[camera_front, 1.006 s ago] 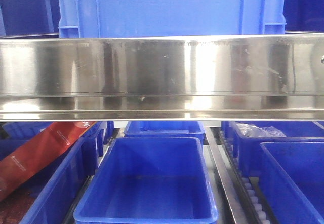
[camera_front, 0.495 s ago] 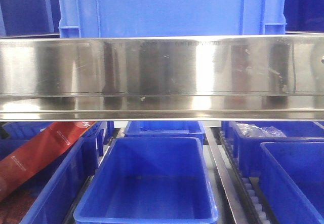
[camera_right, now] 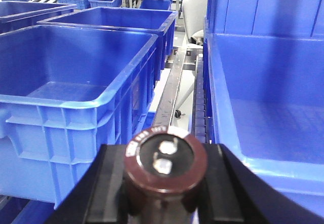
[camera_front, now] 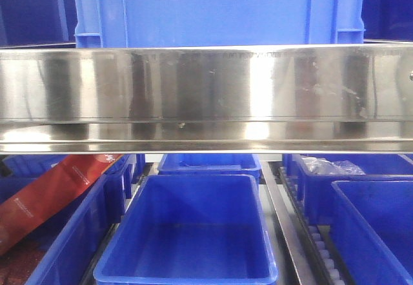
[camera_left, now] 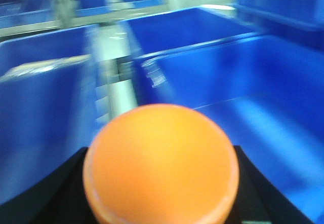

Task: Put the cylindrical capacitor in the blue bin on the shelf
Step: 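Open the left gripper to drop the orange cylinder into a blue bin, then lower the right gripper into the blue bin and release the maroon capacitor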

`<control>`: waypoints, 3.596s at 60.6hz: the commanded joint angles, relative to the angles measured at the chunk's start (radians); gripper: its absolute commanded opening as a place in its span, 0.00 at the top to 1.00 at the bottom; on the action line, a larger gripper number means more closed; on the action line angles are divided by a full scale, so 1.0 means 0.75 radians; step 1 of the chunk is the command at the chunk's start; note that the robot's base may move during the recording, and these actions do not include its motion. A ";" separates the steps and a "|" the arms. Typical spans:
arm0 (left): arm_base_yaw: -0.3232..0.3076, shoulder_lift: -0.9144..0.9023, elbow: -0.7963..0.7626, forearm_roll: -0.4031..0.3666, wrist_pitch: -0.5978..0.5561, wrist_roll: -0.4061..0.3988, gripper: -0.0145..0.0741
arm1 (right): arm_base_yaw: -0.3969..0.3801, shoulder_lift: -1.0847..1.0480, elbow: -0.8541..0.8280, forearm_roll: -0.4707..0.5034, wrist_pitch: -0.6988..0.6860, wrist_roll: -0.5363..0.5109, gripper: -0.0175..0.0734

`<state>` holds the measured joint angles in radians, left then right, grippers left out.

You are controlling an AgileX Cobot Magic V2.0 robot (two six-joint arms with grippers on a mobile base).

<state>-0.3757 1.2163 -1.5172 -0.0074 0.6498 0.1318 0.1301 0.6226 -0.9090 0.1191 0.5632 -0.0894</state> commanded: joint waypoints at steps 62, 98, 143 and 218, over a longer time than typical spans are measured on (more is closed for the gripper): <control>-0.292 0.844 -0.629 -0.016 0.035 0.035 0.16 | 0.002 -0.007 -0.010 -0.002 -0.032 -0.008 0.94; -0.134 0.285 -0.411 -0.029 0.546 -0.016 0.92 | 0.002 -0.007 -0.010 -0.002 -0.032 -0.008 0.94; 0.212 -0.922 0.738 -0.037 0.236 -0.154 0.93 | 0.245 0.549 -0.527 -0.004 -0.084 -0.055 0.94; 0.215 -0.952 0.756 -0.037 0.253 -0.154 0.93 | 0.417 1.594 -1.547 0.045 0.513 -0.057 0.40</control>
<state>-0.2176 0.5074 -0.9511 -0.0220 0.8515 0.0246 0.4420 1.8530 -2.0465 0.1536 0.9318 -0.1230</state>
